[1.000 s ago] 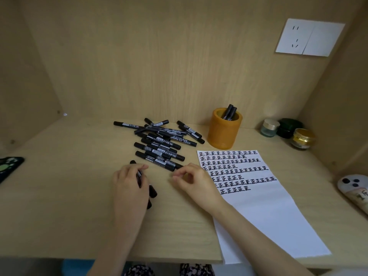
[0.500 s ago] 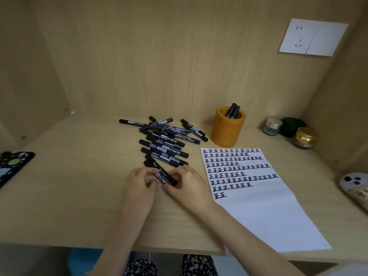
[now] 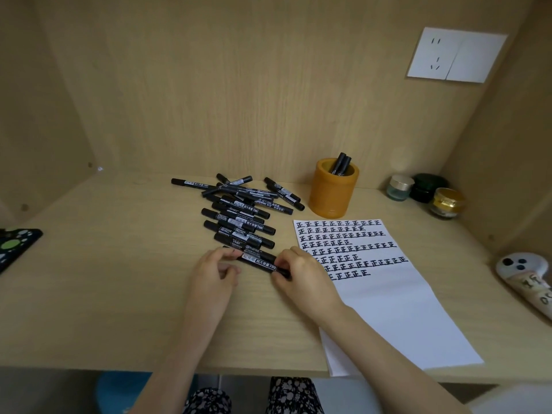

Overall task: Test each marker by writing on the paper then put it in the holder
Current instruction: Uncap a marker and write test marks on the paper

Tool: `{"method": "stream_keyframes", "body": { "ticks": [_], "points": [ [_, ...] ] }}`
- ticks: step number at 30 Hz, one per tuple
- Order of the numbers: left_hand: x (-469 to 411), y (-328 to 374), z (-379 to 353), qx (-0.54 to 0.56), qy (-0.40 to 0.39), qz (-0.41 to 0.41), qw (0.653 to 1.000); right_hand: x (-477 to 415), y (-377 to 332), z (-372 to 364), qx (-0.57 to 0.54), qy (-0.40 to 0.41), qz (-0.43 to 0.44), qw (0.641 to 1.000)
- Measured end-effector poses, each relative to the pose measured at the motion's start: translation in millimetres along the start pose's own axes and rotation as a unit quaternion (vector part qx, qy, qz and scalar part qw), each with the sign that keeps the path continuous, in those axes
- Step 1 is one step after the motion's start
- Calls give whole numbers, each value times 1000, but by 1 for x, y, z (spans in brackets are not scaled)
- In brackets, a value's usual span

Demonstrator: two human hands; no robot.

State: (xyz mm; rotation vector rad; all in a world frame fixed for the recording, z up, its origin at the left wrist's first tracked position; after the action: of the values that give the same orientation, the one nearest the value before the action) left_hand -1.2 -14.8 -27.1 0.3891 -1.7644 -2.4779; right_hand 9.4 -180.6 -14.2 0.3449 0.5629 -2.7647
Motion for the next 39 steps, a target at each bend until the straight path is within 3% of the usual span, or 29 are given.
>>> {"method": "stream_keyframes", "body": {
  "ticks": [7,12,17,21,28,31,35,39],
  "points": [
    [3,10,-2,-157,-13,-106,982,9,16,29,-242,39,-69,967],
    [7,23,-16,-160,-65,-178,969,17,17,40,-378,27,-77,922],
    [19,37,-32,-181,-126,-172,960,21,16,51,-502,56,-97,858],
    [33,53,-45,-166,-157,-207,951,25,13,44,-480,18,-100,871],
    [43,47,-57,-50,-228,-141,962,38,24,46,-472,5,-89,877],
    [48,52,-61,-46,-239,-133,961,42,31,49,-490,42,-123,862],
    [50,44,-58,-56,-218,-110,968,48,62,61,-531,122,-211,812],
    [54,40,-65,-107,-278,-116,948,55,90,63,-477,148,-250,830]
  ]
}}
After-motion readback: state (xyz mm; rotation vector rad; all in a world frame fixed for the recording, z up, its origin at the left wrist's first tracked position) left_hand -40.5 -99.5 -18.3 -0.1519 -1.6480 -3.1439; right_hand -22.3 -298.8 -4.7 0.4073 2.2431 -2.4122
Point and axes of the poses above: each hand's wrist, its own x-axis away from the middle knuckle, its own z-axis out of the back of the hand, y = z × x, the point moved 4 cm from there along -x, towards the middle knuckle, and after that the axes turned 7 degrees about x, right-handed, at the moved point
